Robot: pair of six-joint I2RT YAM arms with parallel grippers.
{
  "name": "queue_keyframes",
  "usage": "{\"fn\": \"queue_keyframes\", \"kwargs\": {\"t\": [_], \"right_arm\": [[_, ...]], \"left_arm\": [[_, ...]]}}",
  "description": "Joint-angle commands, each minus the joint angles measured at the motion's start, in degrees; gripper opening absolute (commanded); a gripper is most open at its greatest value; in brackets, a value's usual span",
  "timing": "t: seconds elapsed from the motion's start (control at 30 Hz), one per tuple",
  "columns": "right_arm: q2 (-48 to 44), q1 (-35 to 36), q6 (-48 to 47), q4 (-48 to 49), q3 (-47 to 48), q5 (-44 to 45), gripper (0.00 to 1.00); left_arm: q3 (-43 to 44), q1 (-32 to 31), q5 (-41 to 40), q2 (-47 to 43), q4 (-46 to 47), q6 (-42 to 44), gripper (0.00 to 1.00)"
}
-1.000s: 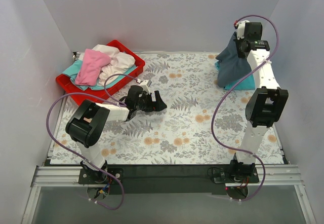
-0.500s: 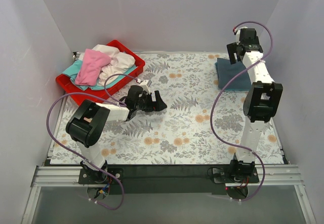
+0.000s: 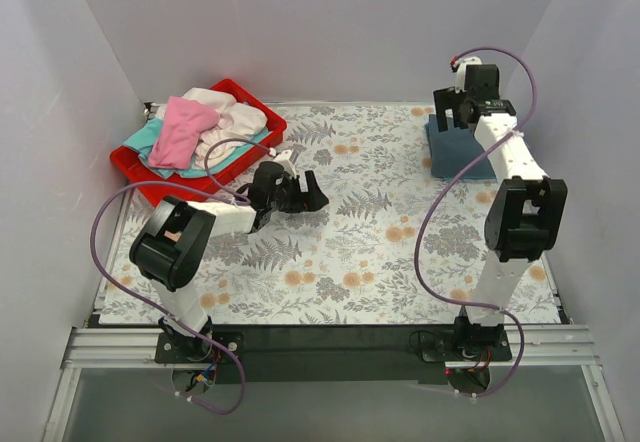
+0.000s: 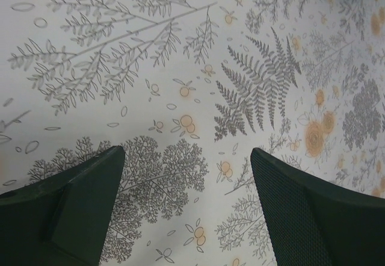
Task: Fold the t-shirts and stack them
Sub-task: Neatly place the folded tshirt to the corner
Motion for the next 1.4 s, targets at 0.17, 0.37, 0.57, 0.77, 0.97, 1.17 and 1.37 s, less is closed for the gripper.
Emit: {"fn": "queue_keyframes", "kwargs": {"t": [0.17,0.37,0.57,0.77,0.97,1.17,1.37], "right_arm": [[-20.32,4.74,13.03,13.83,-26.95,-13.29,0.98],[-28.94,10.35,21.03,17.10,-42.70,-14.62,0.98],[-37.55,17.74,24.63,17.54,-54.37,-9.16,0.98],[-48.80,18.36,24.64,19.04,-62.57,-7.76,0.98],[-53.91,18.36,24.37,18.86,-65.39,-6.88,0.98],[-54.79,18.36,24.11,18.34,-65.65,-5.92,0.98],[-57.51,18.36,24.81,17.98,-66.35,-5.29,0.98]], "left_arm": [[4.94,1.99,-9.90,-8.25,-5.83,1.98,0.79],[2.66,1.99,-13.24,-13.26,-7.51,1.98,0.79],[-1.11,1.99,-14.12,-19.24,-8.21,1.20,0.79],[-4.98,1.90,-16.48,-24.17,-8.92,0.40,0.79],[-7.36,1.90,-16.94,-25.84,-9.44,0.23,0.78],[-9.56,1.90,-16.67,-27.59,-7.60,1.28,0.77],[-10.44,1.90,-17.55,-28.65,-7.16,2.16,0.77]]}}
